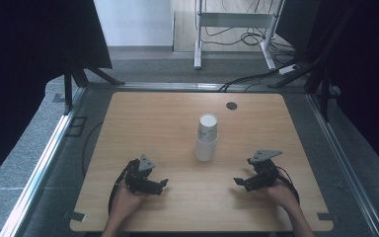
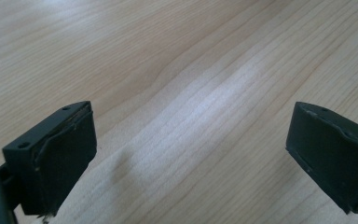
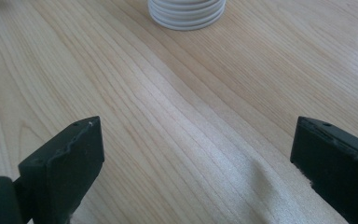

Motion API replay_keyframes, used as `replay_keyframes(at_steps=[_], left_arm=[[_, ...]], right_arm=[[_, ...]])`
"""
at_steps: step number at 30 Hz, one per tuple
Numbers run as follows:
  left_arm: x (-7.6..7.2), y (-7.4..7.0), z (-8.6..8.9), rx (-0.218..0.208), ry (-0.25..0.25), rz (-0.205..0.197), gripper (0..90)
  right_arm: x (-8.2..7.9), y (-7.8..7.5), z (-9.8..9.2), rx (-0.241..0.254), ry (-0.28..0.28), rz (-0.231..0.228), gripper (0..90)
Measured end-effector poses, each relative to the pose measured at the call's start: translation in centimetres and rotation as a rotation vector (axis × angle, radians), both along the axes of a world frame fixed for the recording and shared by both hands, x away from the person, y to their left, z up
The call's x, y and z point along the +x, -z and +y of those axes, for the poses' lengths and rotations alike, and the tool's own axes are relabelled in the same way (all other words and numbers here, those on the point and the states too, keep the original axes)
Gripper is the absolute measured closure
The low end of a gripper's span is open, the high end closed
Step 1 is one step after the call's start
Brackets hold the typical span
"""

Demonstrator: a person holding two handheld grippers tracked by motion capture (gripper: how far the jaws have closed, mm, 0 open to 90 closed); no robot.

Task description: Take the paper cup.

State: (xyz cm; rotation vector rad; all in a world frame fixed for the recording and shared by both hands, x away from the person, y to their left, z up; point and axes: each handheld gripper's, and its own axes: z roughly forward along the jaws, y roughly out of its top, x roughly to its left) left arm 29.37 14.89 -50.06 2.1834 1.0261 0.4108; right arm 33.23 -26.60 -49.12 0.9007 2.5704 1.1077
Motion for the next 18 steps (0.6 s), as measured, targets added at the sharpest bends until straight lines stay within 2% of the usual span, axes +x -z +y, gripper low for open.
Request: replay_keyframes(at_steps=[18], left_arm=[[1.2,-1.7,-1.0,-0.025,0.045,-0.027,3.2]], right_arm=[[0.4,-1.9,0.7,0.012,-0.024,-0.004,2.9]])
